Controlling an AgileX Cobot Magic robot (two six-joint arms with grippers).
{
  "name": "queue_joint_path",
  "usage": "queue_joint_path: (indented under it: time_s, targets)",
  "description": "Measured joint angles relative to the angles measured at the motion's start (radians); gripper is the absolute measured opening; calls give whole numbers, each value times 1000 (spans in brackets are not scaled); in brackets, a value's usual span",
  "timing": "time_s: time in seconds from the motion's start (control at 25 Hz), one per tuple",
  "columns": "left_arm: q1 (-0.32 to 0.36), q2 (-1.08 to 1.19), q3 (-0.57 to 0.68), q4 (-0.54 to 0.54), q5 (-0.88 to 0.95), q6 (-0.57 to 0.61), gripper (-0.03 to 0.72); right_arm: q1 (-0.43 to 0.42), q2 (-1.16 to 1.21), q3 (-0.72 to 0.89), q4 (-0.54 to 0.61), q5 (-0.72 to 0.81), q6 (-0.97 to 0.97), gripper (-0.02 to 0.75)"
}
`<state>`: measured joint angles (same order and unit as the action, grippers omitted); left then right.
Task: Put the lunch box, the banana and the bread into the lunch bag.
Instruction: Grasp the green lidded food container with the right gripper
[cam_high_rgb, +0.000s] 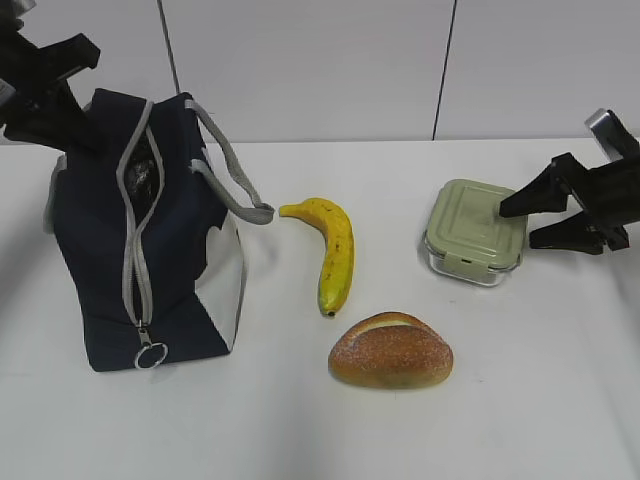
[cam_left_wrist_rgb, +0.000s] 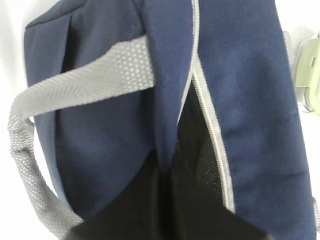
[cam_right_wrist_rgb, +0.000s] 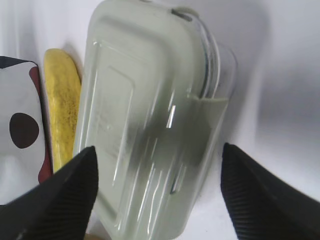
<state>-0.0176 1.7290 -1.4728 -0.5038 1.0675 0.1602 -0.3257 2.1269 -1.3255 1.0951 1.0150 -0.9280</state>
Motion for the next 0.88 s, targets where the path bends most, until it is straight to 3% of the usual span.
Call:
queue_joint_path:
  time_s: [0.56, 0.88]
  targets:
    - [0, 0, 0, 0, -3, 0, -3, 0, 74, -36, 67, 38, -62, 561]
    - [0, 0, 0, 0, -3, 1, -3, 0, 105, -38, 94, 64, -73, 456]
